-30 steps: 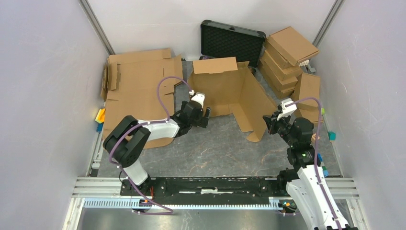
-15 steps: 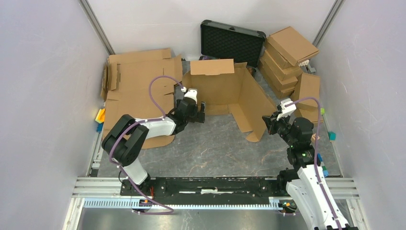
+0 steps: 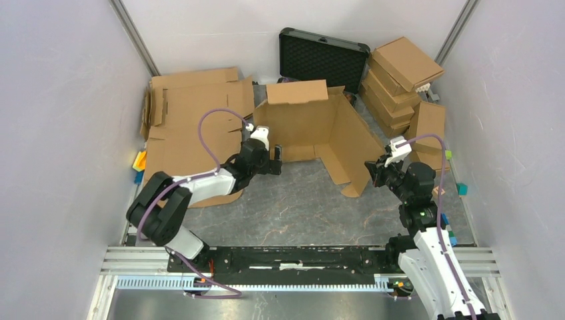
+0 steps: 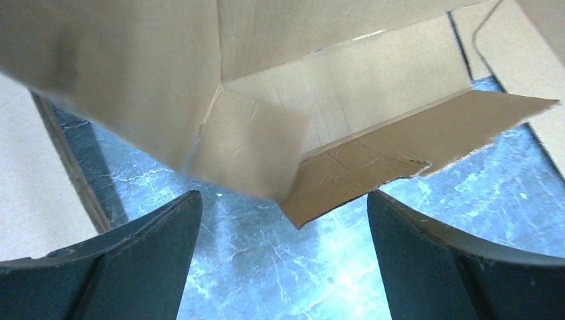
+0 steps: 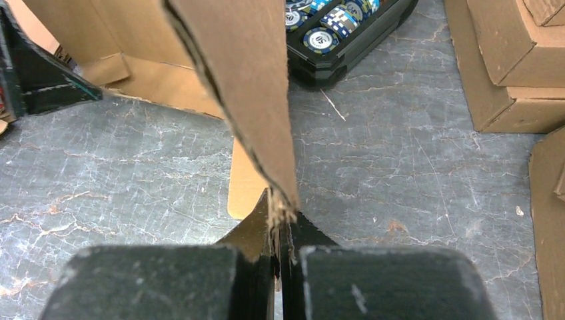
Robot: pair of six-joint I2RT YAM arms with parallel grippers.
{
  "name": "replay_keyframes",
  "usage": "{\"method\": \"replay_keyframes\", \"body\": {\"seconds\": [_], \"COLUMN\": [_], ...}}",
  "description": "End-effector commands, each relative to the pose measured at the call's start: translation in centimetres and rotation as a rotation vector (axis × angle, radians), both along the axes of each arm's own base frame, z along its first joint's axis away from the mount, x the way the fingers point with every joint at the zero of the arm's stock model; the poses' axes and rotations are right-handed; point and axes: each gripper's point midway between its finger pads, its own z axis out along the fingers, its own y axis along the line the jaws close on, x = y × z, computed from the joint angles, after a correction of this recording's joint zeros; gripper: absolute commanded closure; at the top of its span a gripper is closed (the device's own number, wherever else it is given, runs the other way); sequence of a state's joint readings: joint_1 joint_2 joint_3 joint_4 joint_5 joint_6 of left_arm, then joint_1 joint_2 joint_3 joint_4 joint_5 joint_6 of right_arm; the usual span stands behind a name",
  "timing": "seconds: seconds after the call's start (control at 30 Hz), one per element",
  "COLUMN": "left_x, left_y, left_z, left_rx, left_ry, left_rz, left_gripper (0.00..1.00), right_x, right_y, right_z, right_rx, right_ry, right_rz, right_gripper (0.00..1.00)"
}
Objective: Fold the paper box
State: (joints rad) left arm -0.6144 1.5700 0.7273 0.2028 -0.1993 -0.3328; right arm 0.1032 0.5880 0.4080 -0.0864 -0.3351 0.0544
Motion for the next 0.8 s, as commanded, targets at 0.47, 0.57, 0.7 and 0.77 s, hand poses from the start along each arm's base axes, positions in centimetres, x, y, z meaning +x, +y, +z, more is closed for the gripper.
{"method": "replay_keyframes", "body": {"seconds": [0.47, 0.57, 0.7, 0.77], "left_x": [-7.1, -9.2, -11.0, -10.8], "left_y": [3.2, 3.1, 0.7, -0.8], "left_z": [4.1, 3.5, 2.9, 3.4], "left_rx": [-0.182, -0.281, -0.551, -0.716], "left_ry": [0.144, 0.228, 0.333, 0.338], "left_rz": [0.144, 0.192, 0.229, 0.243], "left_gripper": [0.01, 0.01, 0.01, 0.01], "right_x": [0.8, 0.7, 0.4, 0.3], "right_y": [-0.8, -0.6, -0.5, -0.5], "right_z": [0.3, 0.1, -0.1, -0.2], "right_rx": [0.094, 0.124, 0.151, 0.164], "right_ry": [0.126, 0.163, 0.163, 0.154], "right_rz": [-0.126, -0.141, -0.14, -0.149], "right_gripper": [1.0, 1.0, 1.0, 1.0]}}
